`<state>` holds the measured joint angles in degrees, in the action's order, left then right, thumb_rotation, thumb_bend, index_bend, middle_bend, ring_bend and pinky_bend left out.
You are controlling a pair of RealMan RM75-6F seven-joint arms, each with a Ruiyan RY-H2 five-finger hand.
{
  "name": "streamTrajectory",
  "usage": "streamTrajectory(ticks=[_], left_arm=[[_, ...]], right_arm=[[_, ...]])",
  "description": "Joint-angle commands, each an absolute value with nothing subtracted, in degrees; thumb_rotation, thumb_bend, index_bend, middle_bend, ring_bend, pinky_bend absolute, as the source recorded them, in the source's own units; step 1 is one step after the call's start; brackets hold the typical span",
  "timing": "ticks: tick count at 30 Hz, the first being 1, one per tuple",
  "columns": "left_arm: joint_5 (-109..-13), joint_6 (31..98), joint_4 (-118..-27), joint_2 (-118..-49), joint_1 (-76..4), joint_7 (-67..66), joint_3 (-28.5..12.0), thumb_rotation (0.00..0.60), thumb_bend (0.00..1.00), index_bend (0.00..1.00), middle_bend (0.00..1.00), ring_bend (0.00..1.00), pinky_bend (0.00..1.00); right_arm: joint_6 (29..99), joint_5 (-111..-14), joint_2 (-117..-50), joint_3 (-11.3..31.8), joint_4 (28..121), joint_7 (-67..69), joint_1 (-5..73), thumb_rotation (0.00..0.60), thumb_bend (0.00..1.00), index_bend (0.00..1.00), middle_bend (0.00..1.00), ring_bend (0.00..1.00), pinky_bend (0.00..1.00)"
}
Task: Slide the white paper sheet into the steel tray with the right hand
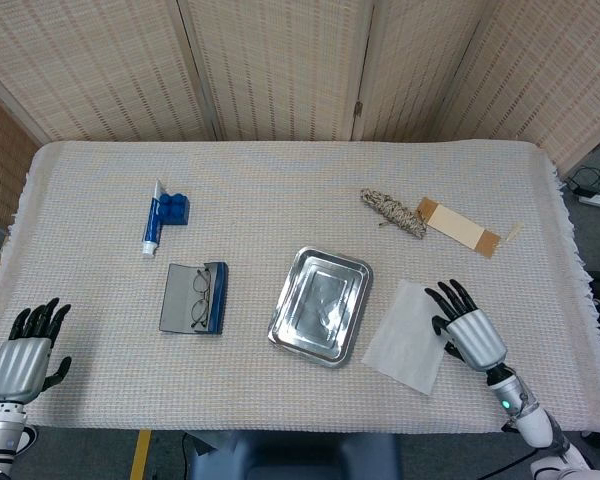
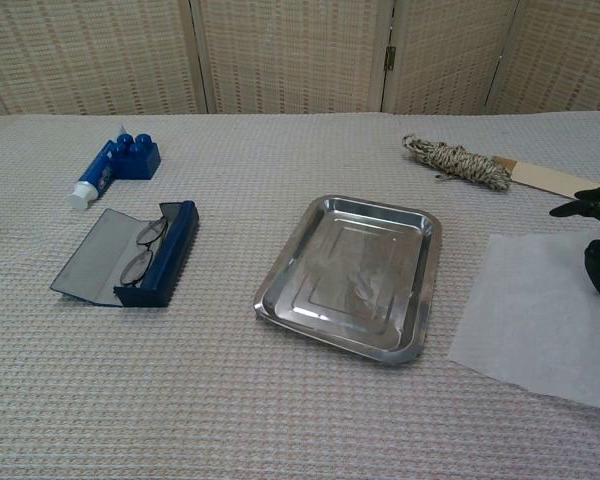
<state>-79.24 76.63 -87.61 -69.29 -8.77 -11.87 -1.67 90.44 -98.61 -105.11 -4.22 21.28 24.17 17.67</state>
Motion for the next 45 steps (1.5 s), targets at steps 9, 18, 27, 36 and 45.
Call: streamTrajectory(ticks=[9,18,27,36,45], left_arm=[[-79.0,76.2,-87.5,-69.2,-8.9,-11.5,-1.7,0.600,0.44,0.00,0.00,0.00,0.00],[-78.6,75.4,-87.4,-69.0,-9.4,-10.4,-2.0,0.600,0.44,0.00,0.00,0.00,0.00],[-77.8,76.2,-87.6,-67.6,-8.9,-8.3,-2.7,0.600,0.44,0.00,0.00,0.00,0.00],[-76.9,75.7,-87.5,-67.1,-8.8,-7.4,-2.9,0.600,0.44,0.00,0.00,0.00,0.00],[-75.9,74.7,-87.0,-66.9,-9.1,-6.4,-3.2,0.600,0.44,0.00,0.00,0.00,0.00]], right_arm=[[97.4,-96.3,-102.4,0.4,29.9,27.4,20.5,0.600,0.46,0.71,0.16,0.05,0.00],[97.0,-96.4,-102.8,3.3,39.4,24.5,25.7,0.600,0.46,0.71,0.16,0.07,0.00],[87.7,-96.9,-109.7,1.6,32.7,23.6,30.2,0.600,0.46,0.71,0.15,0.07,0.00],[80.4,-96.6,-115.6,0.3,23.0,25.8,33.4,0.600,0.46,0.71,0.15,0.07,0.00],[78.2,-96.9,-117.7,-1.1,18.9,26.3,34.5,0.600,0.46,0.71,0.15,0.07,0.00]])
